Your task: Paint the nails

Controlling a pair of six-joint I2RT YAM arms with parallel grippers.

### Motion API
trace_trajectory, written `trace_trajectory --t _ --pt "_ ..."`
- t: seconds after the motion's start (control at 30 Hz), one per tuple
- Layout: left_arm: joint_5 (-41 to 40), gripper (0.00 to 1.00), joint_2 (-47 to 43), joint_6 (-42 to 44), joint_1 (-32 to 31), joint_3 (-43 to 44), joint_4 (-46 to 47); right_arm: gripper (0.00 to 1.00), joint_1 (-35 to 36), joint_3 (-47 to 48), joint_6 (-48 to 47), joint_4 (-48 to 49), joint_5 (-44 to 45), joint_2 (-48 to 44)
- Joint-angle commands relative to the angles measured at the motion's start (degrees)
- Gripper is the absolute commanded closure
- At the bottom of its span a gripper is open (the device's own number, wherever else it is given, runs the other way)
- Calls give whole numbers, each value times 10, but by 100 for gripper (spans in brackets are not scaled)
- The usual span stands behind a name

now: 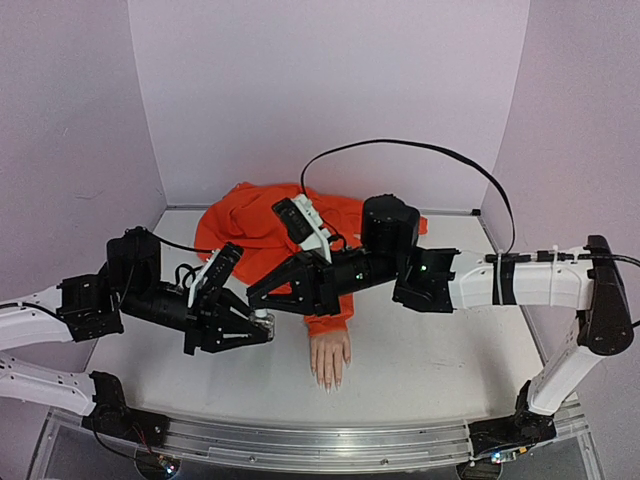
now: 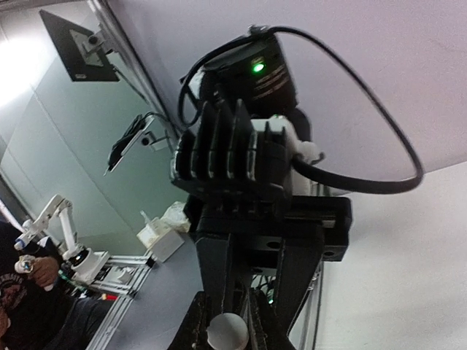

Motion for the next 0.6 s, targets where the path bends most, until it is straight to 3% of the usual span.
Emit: trace_trajectory --t 0.0,0.07,0.17,0.23,0.3,0.4,0.57 --pt "-241 100 -36 3 4 9 37 100 15 -14 -7 27 76 -6" --pt "-355 100 -42 2 4 4 37 100 33 -21 -10 8 176 -8" --pt "-485 100 -36 5 4 6 37 100 90 10 -31 -104 447 0" --pt "-529 100 -23 13 4 14 37 100 137 56 -3 -188 642 22" --pt "-555 100 -2 18 4 23 37 100 176 89 48 -229 748 42" --pt "-561 100 20 17 4 28 37 100 218 146 61 -266 819 76" --pt "-532 100 25 2 3 17 37 100 217 143 37 -267 814 58"
